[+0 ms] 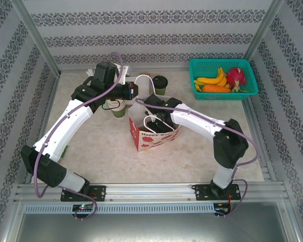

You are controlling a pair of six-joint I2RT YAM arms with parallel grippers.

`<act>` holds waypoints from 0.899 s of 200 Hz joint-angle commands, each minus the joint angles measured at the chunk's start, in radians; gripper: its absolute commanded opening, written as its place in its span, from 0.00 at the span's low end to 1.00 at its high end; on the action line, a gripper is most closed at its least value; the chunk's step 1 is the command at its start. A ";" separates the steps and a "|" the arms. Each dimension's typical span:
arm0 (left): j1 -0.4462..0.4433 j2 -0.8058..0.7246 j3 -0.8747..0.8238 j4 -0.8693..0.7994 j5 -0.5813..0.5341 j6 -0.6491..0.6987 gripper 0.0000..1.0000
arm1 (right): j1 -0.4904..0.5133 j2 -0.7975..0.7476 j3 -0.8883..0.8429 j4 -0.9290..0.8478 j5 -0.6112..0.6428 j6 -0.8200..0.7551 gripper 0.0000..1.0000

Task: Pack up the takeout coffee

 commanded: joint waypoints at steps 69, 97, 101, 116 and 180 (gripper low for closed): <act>0.014 -0.051 -0.044 -0.018 -0.009 0.057 0.00 | 0.013 -0.288 -0.006 0.190 -0.189 -0.025 0.75; 0.014 -0.062 -0.050 -0.018 0.002 0.063 0.00 | 0.012 -0.333 -0.004 0.200 -0.111 -0.015 0.96; 0.014 -0.062 -0.052 -0.017 0.002 0.063 0.00 | 0.010 -0.337 -0.004 0.199 -0.101 -0.017 0.98; 0.014 -0.069 -0.057 -0.015 0.006 0.069 0.00 | 0.009 -0.354 0.000 0.193 -0.065 -0.034 0.98; 0.014 -0.092 -0.078 -0.009 0.063 0.111 0.00 | -0.048 -0.337 0.117 0.096 -0.043 -0.268 0.97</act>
